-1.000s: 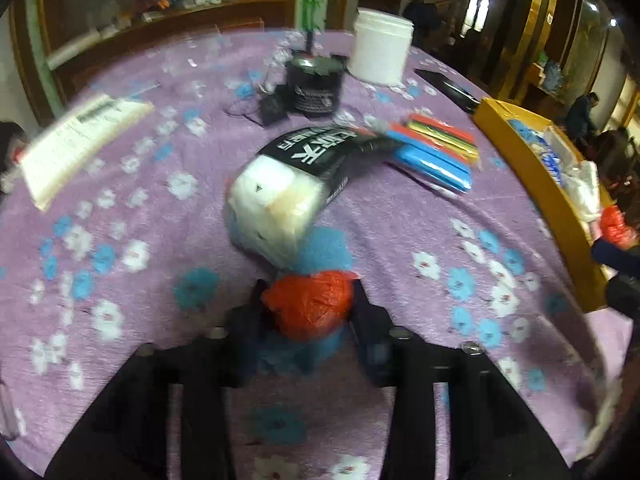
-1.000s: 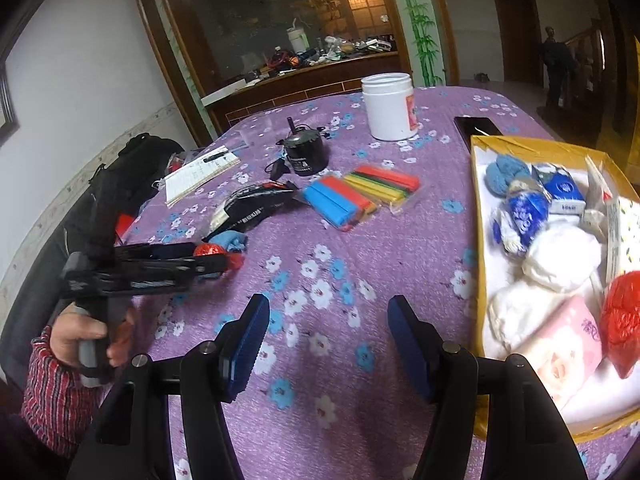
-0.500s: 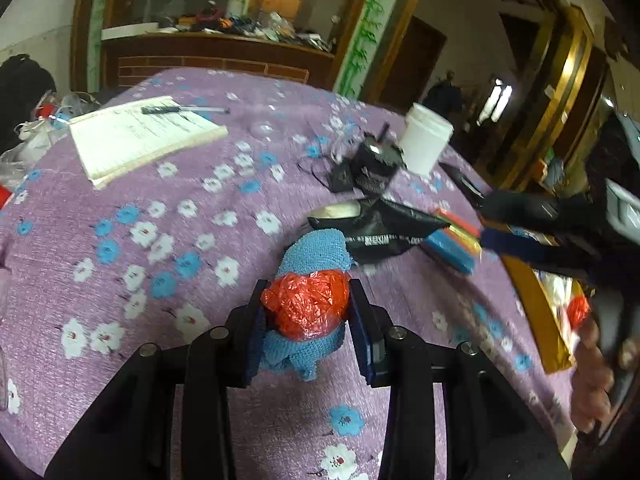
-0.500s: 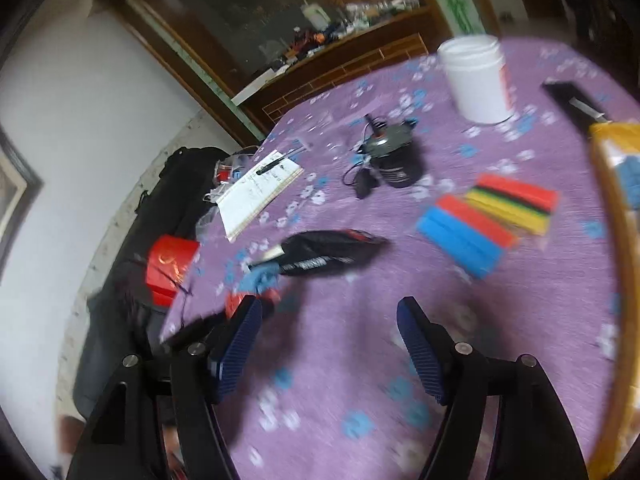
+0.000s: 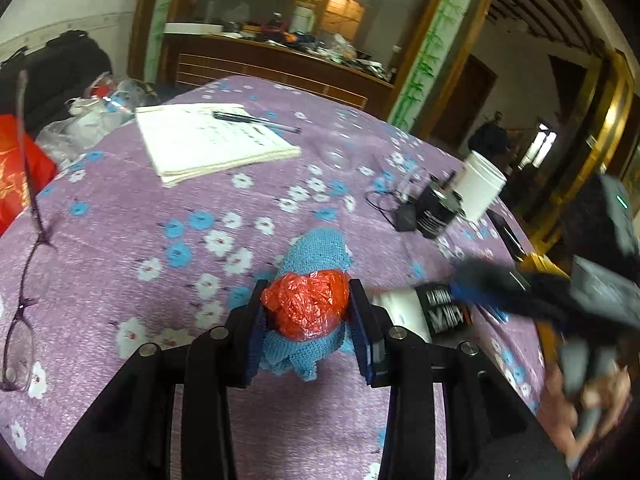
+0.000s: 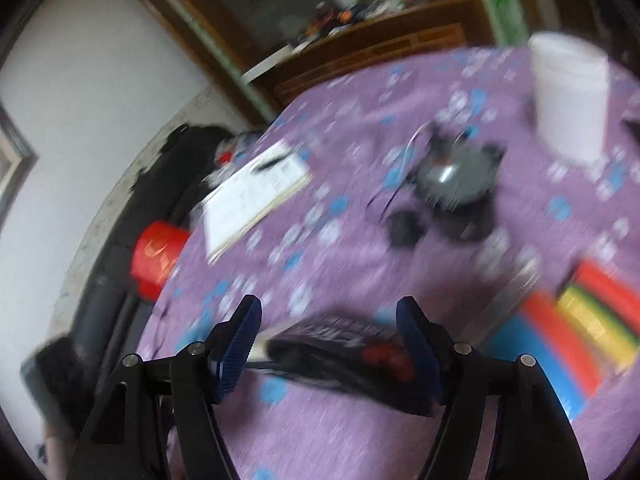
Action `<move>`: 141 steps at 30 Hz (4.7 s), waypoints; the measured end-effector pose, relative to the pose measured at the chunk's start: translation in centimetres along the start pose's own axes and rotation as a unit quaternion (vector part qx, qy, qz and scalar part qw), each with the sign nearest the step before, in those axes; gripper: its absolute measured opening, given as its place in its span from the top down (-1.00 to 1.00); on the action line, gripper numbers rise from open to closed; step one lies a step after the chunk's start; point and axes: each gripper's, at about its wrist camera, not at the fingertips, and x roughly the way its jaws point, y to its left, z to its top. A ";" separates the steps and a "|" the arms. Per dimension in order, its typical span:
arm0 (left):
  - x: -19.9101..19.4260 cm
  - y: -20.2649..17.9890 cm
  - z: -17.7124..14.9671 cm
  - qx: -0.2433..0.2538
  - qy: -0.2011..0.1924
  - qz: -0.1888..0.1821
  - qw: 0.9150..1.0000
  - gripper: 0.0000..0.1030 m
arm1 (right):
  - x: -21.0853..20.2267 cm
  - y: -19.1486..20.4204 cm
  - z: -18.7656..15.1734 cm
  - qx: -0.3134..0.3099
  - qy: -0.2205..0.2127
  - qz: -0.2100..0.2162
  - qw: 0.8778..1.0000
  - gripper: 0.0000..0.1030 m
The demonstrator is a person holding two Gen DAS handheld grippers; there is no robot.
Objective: Organize soft objects
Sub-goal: 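Grasp the blue cloth with red bag in the left gripper while the right grasps the black snack bag, then carry the blue cloth bundle and black snack bag over the white box, then lower both held items into the white box and open both grippers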
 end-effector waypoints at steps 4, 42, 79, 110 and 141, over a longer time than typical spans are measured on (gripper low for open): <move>0.3 0.3 0.1 -0.006 0.002 0.004 1.000 0.32 | -1.0 2.1 -2.5 -0.033 0.037 0.051 0.997 -0.38; 0.8 -0.3 -0.3 0.014 0.006 0.012 1.000 0.32 | 2.4 6.5 -7.7 -0.207 0.025 -0.171 0.963 0.32; -2.5 -18.0 -4.1 0.184 0.048 -0.144 0.971 0.32 | -19.7 -2.3 -12.4 -0.058 -0.212 -0.194 0.956 0.35; 1.9 -39.4 -10.4 0.288 0.125 -0.213 0.925 0.32 | -33.8 -17.4 -10.3 0.059 -0.229 -0.240 0.941 0.35; 2.2 -40.8 -14.2 0.378 0.029 -0.146 0.914 0.31 | -27.8 -23.6 -8.1 0.127 -0.177 -0.213 0.953 0.34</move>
